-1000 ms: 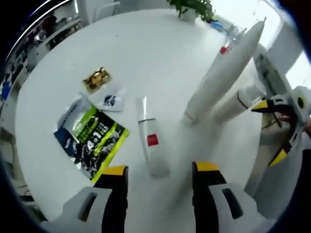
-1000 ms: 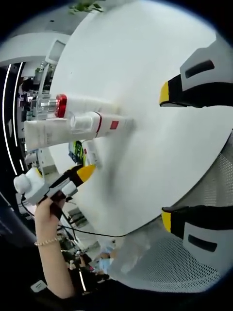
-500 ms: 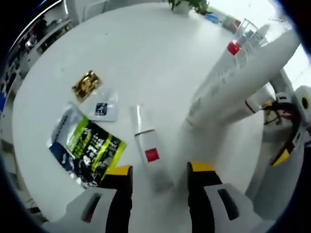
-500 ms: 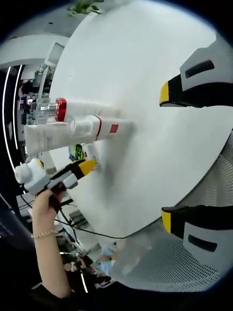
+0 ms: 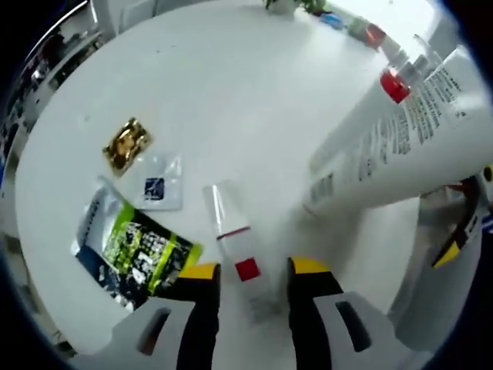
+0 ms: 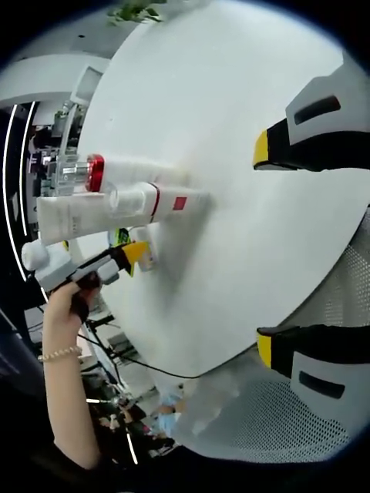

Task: Arrange the skincare products in the storage area until every visible bottle or jar stands upright without overlapping.

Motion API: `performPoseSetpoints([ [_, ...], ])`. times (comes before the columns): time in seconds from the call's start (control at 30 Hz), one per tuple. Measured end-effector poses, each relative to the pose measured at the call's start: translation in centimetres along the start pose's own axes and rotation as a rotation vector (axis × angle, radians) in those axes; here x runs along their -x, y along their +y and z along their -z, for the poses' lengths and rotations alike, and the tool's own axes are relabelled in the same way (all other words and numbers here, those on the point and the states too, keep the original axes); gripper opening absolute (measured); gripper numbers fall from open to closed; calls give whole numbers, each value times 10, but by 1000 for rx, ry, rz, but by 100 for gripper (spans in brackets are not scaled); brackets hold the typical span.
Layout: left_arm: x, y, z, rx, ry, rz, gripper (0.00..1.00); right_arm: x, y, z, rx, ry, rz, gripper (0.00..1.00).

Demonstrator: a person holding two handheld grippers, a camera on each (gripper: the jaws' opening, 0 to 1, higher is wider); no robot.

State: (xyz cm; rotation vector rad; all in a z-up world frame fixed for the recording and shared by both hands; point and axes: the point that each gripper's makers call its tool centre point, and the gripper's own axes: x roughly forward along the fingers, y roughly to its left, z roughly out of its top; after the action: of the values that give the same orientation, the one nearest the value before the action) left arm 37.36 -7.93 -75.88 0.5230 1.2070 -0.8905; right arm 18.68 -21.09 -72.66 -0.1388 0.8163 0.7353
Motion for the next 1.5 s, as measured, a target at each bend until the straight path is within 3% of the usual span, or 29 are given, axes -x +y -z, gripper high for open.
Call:
performPoseSetpoints([
  [0.13, 0, -5, -2, -14, 20, -4, 28, 0, 0, 0, -1, 1, 1, 82],
  [0.7, -11, 7, 7, -26, 73, -36, 26, 1, -2, 0, -9, 0, 9, 82],
  [1.1, -1, 17, 3, 43, 7, -45, 21, 1, -1, 1, -5, 6, 6, 82],
  [1.5, 18, 23, 21, 120, -33, -52, 20, 1, 0, 0, 2, 0, 5, 82],
])
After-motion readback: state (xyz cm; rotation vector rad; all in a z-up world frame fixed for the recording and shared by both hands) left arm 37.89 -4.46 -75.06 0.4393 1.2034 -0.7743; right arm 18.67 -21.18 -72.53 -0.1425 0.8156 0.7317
